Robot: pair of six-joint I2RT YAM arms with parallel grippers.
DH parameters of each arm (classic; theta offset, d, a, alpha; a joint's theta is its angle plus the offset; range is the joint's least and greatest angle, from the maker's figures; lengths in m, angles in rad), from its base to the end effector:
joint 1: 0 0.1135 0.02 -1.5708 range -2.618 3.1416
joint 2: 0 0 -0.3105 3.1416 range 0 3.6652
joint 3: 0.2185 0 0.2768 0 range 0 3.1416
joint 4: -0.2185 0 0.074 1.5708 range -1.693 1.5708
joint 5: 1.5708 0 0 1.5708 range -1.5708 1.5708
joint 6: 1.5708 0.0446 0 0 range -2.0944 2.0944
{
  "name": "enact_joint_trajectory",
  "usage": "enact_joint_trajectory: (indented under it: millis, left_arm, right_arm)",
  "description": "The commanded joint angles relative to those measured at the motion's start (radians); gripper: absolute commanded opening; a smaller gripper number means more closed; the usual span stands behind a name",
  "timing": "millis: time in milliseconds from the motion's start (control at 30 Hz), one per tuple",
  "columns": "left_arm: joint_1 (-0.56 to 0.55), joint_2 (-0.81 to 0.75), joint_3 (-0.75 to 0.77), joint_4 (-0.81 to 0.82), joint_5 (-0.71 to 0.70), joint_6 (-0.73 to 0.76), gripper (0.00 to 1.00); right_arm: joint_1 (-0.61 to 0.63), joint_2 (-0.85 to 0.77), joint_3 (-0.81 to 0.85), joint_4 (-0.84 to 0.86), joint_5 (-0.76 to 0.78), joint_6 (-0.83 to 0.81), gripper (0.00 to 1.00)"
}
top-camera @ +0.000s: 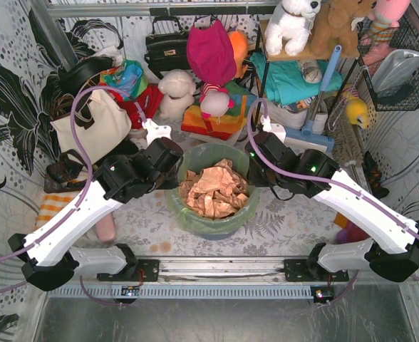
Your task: Tie the trash bag
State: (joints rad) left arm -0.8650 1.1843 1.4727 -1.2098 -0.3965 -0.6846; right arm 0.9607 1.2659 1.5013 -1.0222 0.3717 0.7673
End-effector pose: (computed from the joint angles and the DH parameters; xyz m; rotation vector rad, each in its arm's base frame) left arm 0.1523 -0.1521 0.4438 0.0546 2.4070 -0.2209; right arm 0.1606 0.2015 0.4492 -0.0446 2.3327 0.4472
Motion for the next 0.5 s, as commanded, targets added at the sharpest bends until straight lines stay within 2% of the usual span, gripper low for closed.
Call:
enact_joint_trajectory:
  millis: [0, 67, 133, 267, 367, 467]
  left_arm:
    - [-0.029, 0.015, 0.014, 0.204, 0.07, -0.021, 0.34]
    - [-0.029, 0.001, 0.014, 0.201, 0.057, -0.024, 0.38]
    - [-0.029, -0.014, 0.017, 0.19, 0.041, -0.03, 0.42]
    - [-0.029, -0.041, 0.029, 0.166, 0.002, -0.036, 0.51]
    - [-0.028, -0.06, 0.041, 0.143, -0.038, -0.043, 0.64]
    - [-0.026, -0.077, 0.037, 0.136, -0.063, -0.046, 0.71]
  right_arm:
    - [0.029, -0.012, 0.008, 0.141, -0.027, 0.052, 0.32]
    - [0.027, -0.017, 0.023, 0.13, -0.013, 0.051, 0.42]
    - [0.027, -0.023, 0.041, 0.119, 0.0, 0.049, 0.47]
    - [0.027, -0.041, 0.076, 0.088, 0.026, 0.042, 0.53]
    - [0.026, -0.046, 0.112, 0.056, 0.069, 0.023, 0.57]
    - [0.026, -0.054, 0.138, 0.031, 0.112, 0.005, 0.6]
